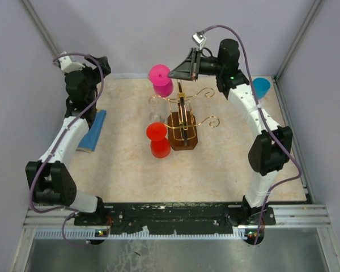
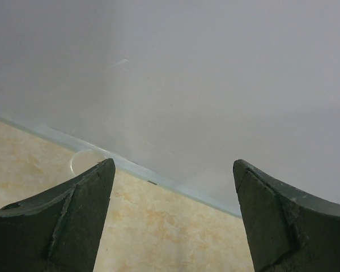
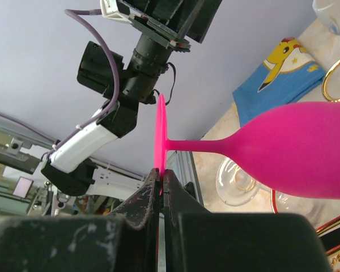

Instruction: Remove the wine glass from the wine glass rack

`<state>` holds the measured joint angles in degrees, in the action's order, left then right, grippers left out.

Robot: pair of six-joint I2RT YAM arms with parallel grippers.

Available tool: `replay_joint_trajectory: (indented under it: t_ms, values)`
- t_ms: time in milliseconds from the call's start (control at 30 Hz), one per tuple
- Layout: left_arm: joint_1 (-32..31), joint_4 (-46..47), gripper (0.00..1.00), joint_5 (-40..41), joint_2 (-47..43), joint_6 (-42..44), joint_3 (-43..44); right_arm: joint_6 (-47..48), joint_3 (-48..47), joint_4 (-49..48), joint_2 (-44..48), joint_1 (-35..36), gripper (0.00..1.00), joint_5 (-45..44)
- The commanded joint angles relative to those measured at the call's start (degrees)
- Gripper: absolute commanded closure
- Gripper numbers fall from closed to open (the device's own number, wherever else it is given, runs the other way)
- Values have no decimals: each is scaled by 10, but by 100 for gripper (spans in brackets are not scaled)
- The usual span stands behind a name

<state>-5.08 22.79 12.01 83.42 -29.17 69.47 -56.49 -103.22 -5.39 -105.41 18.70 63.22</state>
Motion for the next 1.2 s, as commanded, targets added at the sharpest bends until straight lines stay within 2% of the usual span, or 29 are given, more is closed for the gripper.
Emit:
replay_joint_trajectory:
  t_ms: [0,233,567,767,967,1167]
  values:
    - [3,-6,9,-20,-22,-16,21,37,-51,12,33,-2,100,-1]
    - [3,-54,12,-65,-27,-51,54,46,-70,8,40,-3,100,6]
    - [4,-172,13,-144,-61,-138,107,52,-15,-105,102,-3,100,53]
    - [16,-233,10,-300,-56,-255,124,54,24,-151,152,1,100,73]
    - [16,-240,5,-424,-46,-362,140,88,29,-122,170,11,100,75]
    - [17,-182,0,-512,-65,-474,125,130,14,-77,164,30,100,75]
